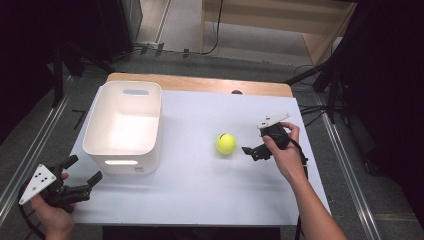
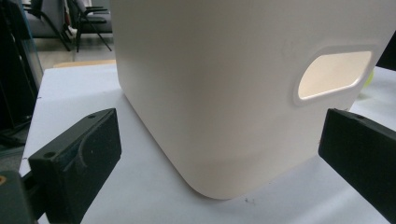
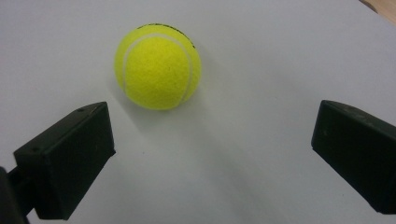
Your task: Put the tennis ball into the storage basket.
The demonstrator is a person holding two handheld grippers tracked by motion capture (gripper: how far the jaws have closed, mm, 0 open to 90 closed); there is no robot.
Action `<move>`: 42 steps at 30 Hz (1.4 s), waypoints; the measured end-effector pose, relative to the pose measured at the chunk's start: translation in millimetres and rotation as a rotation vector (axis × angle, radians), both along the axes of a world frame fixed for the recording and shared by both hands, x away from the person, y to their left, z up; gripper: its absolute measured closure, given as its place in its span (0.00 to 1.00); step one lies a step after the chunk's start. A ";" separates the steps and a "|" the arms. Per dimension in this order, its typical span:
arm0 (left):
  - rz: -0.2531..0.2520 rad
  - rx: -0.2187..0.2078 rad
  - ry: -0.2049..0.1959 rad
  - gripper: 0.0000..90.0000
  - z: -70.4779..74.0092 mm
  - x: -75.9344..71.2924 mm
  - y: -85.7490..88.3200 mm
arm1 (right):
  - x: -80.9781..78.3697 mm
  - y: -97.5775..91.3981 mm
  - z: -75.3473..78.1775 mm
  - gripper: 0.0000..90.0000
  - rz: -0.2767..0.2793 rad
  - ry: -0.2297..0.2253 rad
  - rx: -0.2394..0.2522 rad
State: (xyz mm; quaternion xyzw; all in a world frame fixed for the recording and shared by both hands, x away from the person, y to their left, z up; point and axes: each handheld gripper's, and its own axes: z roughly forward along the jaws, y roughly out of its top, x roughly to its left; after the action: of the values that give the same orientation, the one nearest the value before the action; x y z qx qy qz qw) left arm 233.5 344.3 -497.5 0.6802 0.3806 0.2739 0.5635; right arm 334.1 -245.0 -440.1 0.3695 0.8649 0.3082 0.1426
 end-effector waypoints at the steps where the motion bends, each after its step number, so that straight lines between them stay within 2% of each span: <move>1: -0.001 0.000 0.000 0.00 0.0 0.0 0.0 | 1.3 1.2 0.2 0.00 0.008 0.002 -0.002; 14: 0.000 -0.002 0.000 0.00 -0.1 0.3 -0.3 | 12.4 13.9 2.3 0.00 0.037 0.029 -0.027; 32: -0.004 0.000 -0.001 0.00 0.0 0.3 0.0 | 28.9 34.9 -1.2 0.00 0.107 0.098 -0.088; 42: -0.005 -0.005 -0.001 0.00 -0.1 0.4 0.1 | 34.4 45.3 -3.0 0.00 0.149 0.133 -0.102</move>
State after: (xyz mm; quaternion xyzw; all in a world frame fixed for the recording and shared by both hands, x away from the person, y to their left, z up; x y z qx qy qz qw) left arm 233.9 344.4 -497.6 0.6795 0.3791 0.2718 0.5662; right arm 368.5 -199.7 -443.1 0.3159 0.9122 0.2482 0.0803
